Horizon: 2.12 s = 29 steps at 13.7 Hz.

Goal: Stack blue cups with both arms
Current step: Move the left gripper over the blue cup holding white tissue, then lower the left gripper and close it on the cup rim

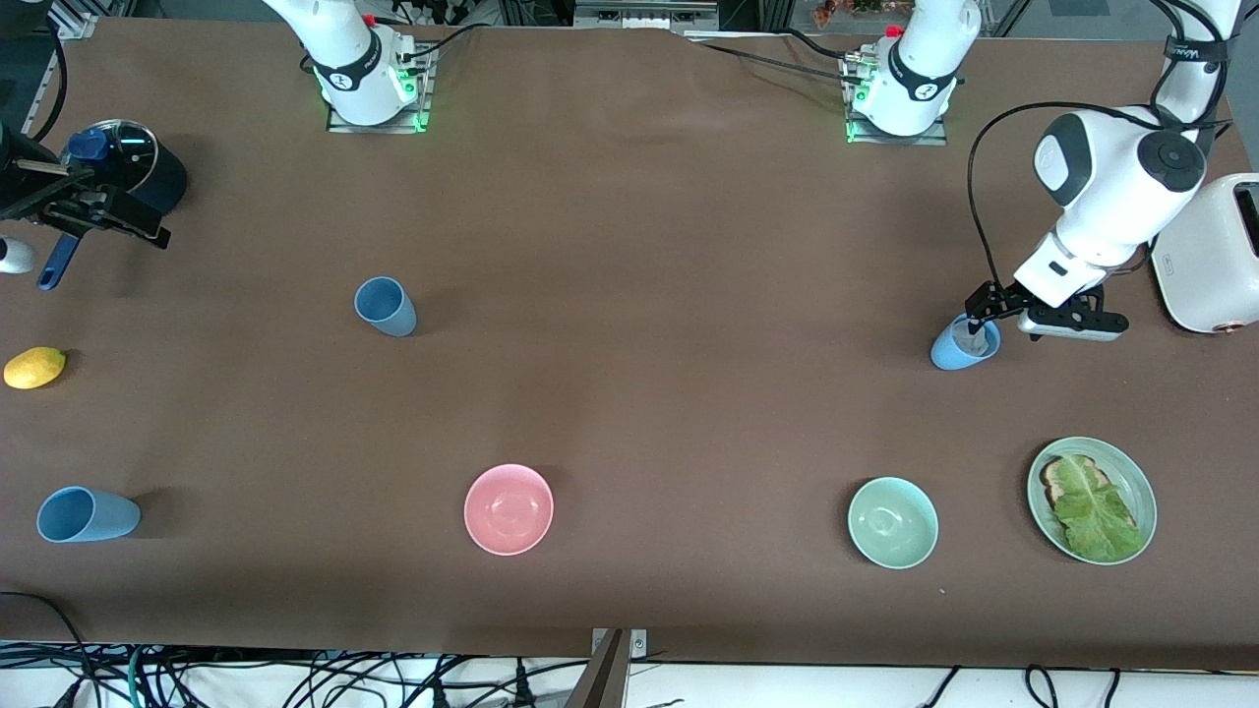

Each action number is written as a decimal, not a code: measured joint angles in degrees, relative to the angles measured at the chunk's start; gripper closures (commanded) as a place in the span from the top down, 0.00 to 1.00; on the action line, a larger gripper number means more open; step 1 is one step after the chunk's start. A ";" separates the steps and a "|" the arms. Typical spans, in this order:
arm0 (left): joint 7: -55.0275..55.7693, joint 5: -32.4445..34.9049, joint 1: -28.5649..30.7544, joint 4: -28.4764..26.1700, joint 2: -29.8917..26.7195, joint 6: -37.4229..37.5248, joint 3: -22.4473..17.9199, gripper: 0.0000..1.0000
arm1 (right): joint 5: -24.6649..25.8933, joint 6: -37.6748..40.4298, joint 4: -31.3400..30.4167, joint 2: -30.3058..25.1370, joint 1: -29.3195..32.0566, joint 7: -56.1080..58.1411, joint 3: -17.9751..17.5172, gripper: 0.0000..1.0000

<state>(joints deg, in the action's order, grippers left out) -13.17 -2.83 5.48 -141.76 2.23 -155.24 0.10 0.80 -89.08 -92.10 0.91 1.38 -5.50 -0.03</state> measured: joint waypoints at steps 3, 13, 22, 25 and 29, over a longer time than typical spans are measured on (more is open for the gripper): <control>-1.78 0.00 0.86 -2.89 0.08 -4.23 -0.20 1.00 | 0.00 0.01 0.00 0.00 0.00 0.00 0.00 1.00; -4.12 0.00 1.71 -4.19 4.73 -13.29 -0.10 1.00 | 0.00 0.04 0.00 0.00 0.00 0.00 0.01 1.00; -4.15 0.00 1.47 -4.13 7.50 -15.78 0.02 0.00 | 0.00 0.06 0.00 0.00 0.00 0.00 0.01 1.00; -4.07 -0.08 1.47 -4.03 7.50 -15.79 0.02 0.00 | 0.00 0.06 0.00 0.00 0.00 0.00 0.01 1.00; -4.07 -0.11 1.45 -3.60 7.48 -15.79 0.02 0.00 | 0.00 0.07 0.00 0.00 0.00 0.00 0.01 1.00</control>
<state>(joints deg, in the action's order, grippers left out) -17.24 -2.94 6.93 -145.36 9.71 -171.02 0.12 0.80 -89.01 -92.10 0.91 1.38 -5.50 -0.02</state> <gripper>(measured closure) 0.934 0.000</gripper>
